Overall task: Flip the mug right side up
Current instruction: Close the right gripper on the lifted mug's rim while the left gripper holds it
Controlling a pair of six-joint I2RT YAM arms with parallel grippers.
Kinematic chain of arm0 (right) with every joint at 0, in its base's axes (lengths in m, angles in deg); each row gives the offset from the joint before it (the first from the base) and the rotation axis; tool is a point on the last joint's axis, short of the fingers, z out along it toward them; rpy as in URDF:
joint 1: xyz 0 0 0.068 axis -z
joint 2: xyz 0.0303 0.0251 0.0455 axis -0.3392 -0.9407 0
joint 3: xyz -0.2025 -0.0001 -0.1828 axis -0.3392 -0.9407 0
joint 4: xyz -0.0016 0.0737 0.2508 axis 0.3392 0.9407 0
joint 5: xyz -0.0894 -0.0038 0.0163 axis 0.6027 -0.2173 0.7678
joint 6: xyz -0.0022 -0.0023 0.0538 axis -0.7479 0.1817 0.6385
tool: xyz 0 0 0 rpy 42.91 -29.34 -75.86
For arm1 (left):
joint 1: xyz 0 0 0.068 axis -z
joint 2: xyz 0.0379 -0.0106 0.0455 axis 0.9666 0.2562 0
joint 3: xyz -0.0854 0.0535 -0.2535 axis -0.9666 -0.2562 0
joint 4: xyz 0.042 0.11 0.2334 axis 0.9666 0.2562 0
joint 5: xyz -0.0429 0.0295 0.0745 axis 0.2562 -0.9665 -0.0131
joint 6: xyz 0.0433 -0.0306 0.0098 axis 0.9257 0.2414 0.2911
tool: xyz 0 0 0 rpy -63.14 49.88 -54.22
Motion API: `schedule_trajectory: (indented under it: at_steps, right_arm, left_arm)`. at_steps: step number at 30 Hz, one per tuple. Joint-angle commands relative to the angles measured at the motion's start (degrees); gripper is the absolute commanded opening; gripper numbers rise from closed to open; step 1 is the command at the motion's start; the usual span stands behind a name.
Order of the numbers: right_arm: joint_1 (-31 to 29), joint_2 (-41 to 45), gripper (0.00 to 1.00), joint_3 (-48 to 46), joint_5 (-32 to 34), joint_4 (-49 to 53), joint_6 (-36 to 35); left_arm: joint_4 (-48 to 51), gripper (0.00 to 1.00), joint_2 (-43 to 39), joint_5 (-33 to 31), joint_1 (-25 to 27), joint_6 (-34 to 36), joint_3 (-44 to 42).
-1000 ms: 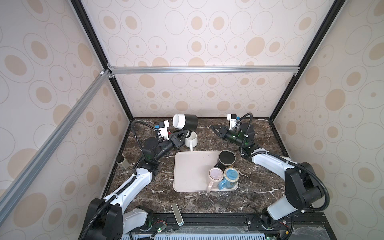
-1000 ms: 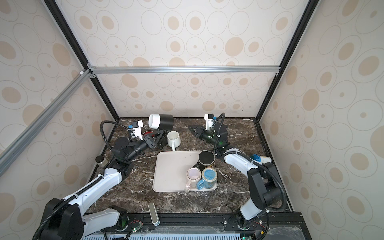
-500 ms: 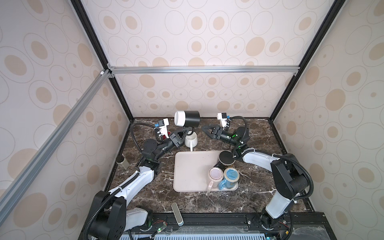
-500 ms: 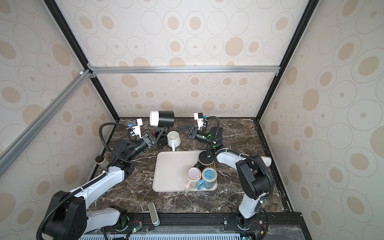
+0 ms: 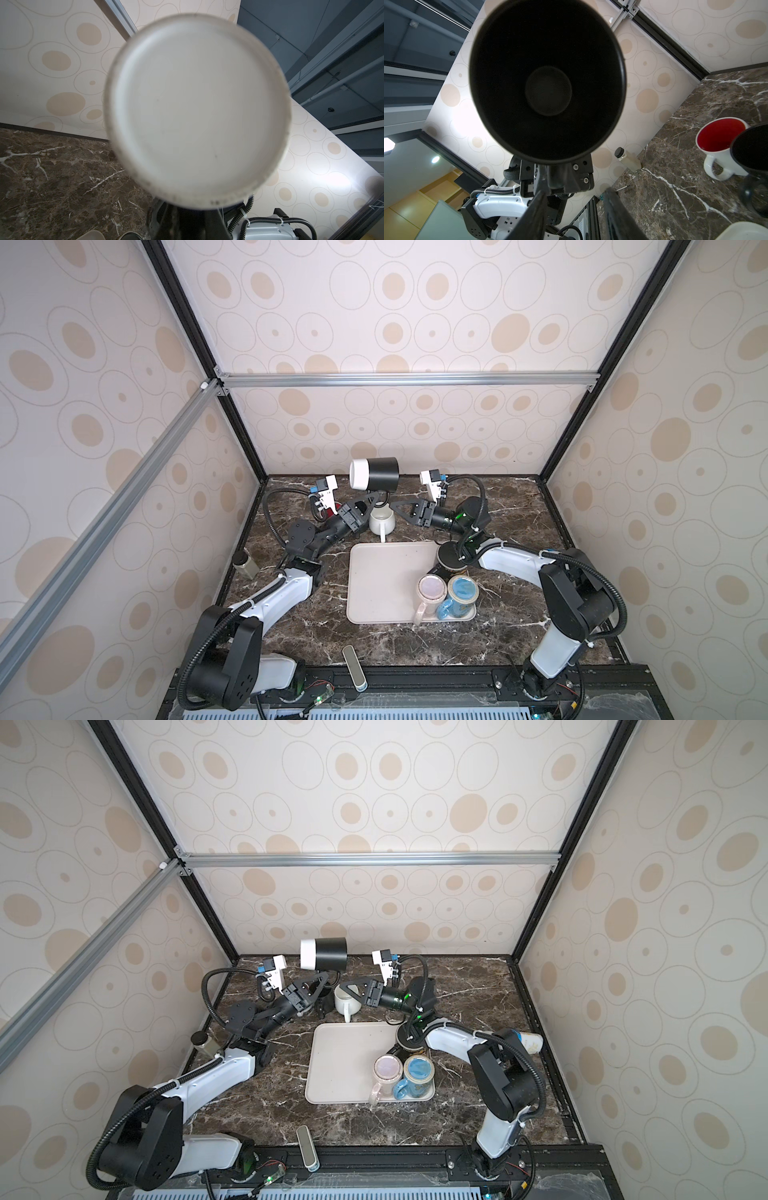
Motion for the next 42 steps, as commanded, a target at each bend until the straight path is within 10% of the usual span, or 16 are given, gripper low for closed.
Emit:
schedule_trajectory:
  at_steps: [1,35,42]
  right_arm:
    - [-0.4,1.1,0.46,2.1,-0.2,-1.8,-0.5]
    - [-1.5,-5.7,0.34,10.5,4.9,-6.5,5.9]
    - [-1.5,-6.3,0.16,11.5,5.9,-7.9,7.1]
  left_arm:
    - [-9.9,0.0,-0.8,0.8,-0.5,-1.8,0.8]
    - [-12.8,0.0,3.3,1.4,3.9,-2.6,1.6]
    - [-11.9,0.0,3.0,1.8,4.2,-2.3,1.7]
